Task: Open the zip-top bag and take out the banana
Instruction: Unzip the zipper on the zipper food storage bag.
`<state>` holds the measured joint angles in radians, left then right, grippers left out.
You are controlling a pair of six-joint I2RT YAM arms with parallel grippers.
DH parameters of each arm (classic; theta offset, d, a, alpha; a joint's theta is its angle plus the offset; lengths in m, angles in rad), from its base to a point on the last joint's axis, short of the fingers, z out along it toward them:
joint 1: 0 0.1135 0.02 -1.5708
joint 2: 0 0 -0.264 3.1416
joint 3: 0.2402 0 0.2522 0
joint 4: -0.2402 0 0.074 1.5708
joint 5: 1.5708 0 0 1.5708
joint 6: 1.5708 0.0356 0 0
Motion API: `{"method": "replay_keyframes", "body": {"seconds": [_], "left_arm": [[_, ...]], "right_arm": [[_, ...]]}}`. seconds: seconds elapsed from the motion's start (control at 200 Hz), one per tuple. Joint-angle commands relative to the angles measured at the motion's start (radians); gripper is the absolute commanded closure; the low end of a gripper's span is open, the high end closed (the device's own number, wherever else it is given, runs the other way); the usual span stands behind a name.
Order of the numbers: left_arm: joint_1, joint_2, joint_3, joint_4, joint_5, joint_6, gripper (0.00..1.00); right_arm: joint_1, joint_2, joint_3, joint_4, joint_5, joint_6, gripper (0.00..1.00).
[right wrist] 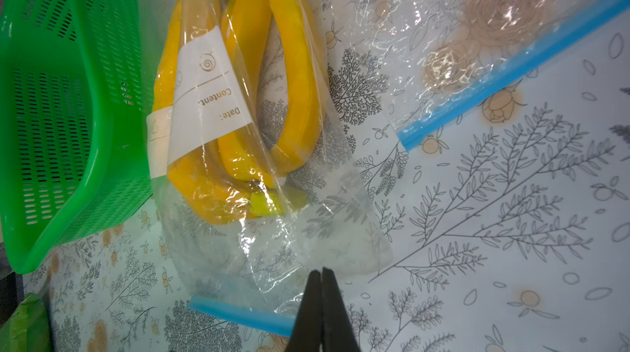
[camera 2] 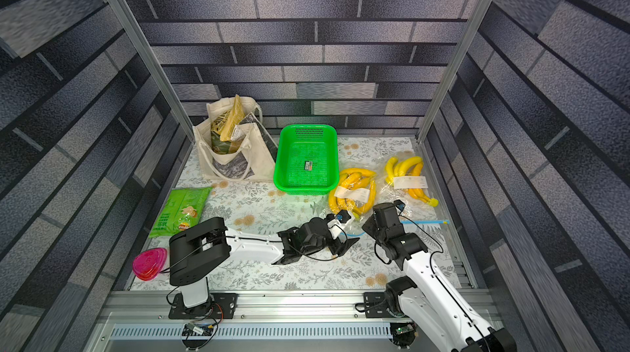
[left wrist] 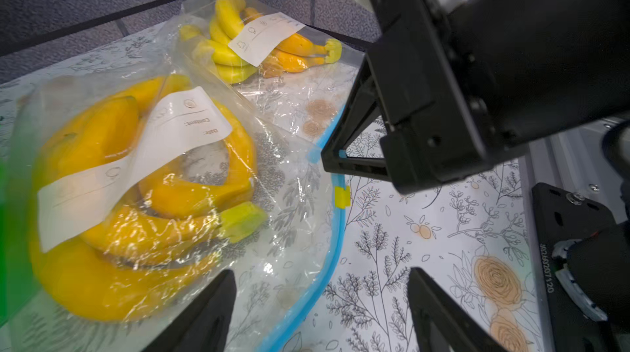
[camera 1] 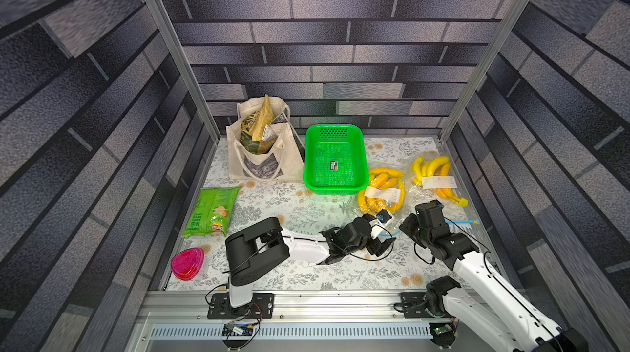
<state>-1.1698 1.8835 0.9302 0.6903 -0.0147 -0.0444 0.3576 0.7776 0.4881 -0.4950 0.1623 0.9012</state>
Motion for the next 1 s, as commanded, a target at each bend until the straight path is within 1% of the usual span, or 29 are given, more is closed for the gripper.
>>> {"method": "replay_keyframes", "body": {"seconds": [0.0, 0.115, 0.2, 0.265, 0.506, 0.626, 0.721, 0.781, 0.942, 0.997], "left_arm": [[0.009, 0.065, 0.053, 0.136, 0.067, 0.057, 0.24], [0.03, 0.114, 0.082, 0.171, 0.09, 0.04, 0.32], [0.03, 0.141, 0.075, 0.236, 0.062, 0.053, 0.35], [0.03, 0.157, 0.082, 0.254, 0.035, 0.058, 0.38], [0.029, 0.208, 0.147, 0.239, 0.005, 0.061, 0.48], [0.029, 0.219, 0.161, 0.236, 0.017, 0.059, 0.5], [0.03, 0.225, 0.173, 0.212, 0.033, 0.058, 0.56], [0.03, 0.227, 0.174, 0.211, 0.036, 0.054, 0.58], [0.03, 0.232, 0.185, 0.178, 0.042, 0.056, 0.71], [0.03, 0.229, 0.182, 0.181, 0.038, 0.057, 0.74]], "right_arm": [[-0.002, -0.022, 0.024, 0.014, -0.032, 0.01, 1.0], [-0.003, -0.041, 0.03, 0.004, -0.032, 0.011, 1.0], [-0.003, -0.05, 0.029, 0.009, -0.039, 0.019, 1.0], [-0.003, -0.052, 0.026, 0.014, -0.046, 0.026, 1.0], [-0.002, -0.049, 0.012, 0.033, -0.061, 0.043, 1.0], [-0.004, -0.047, 0.012, 0.035, -0.06, 0.048, 1.0], [-0.003, -0.052, 0.01, 0.032, -0.055, 0.053, 1.0], [-0.004, -0.058, 0.012, 0.03, -0.051, 0.053, 1.0], [-0.003, -0.06, 0.011, 0.029, -0.044, 0.059, 1.0], [-0.004, -0.057, 0.009, 0.031, -0.045, 0.061, 1.0]]}}
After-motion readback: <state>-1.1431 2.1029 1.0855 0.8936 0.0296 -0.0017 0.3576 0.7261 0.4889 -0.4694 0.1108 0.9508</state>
